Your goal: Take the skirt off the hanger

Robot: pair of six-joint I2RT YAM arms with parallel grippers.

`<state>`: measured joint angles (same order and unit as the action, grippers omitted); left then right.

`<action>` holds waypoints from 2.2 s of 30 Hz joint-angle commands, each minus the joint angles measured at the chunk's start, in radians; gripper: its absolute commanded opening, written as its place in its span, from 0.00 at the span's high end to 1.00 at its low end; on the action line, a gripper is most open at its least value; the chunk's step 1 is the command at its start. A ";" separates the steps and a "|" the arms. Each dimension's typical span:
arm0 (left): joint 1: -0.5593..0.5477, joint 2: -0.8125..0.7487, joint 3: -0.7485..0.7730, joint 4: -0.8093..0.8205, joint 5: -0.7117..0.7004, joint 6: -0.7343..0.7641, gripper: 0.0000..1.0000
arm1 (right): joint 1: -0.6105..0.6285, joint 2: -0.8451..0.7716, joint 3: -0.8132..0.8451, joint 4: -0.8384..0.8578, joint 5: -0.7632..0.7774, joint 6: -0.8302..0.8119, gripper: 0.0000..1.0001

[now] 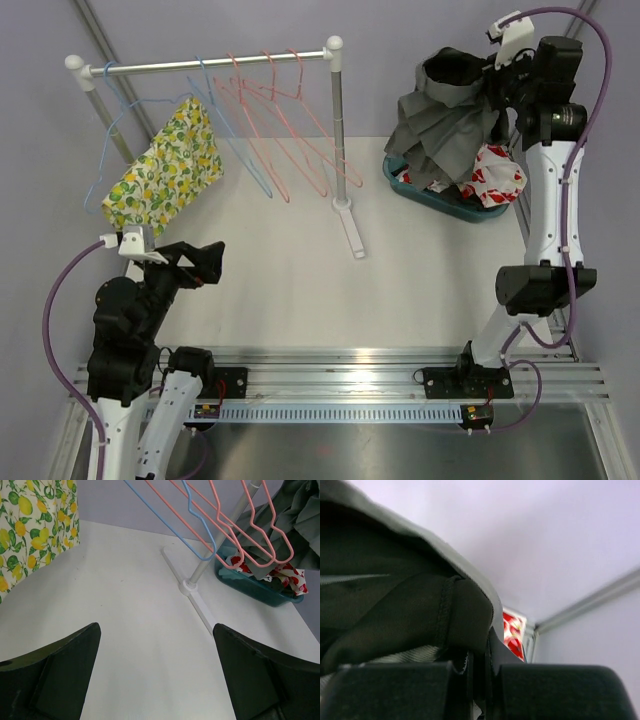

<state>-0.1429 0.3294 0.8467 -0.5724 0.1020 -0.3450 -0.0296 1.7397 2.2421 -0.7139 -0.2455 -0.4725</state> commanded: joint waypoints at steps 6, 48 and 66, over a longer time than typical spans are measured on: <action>0.003 -0.010 0.063 0.002 0.016 0.032 0.01 | -0.184 0.210 -0.002 0.108 0.130 -0.009 1.00; 0.198 0.686 0.684 0.078 -0.130 -0.023 0.01 | -0.148 -0.276 -0.637 -0.418 -0.803 -0.234 0.11; 0.602 0.847 0.666 0.335 0.142 -0.040 0.09 | -0.098 -0.399 -0.963 -0.645 -1.048 -0.508 0.15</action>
<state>0.4500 1.1614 1.4673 -0.3016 0.2558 -0.4572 -0.1253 1.3743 1.2671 -1.3121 -1.2453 -0.9077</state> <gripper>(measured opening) 0.914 0.851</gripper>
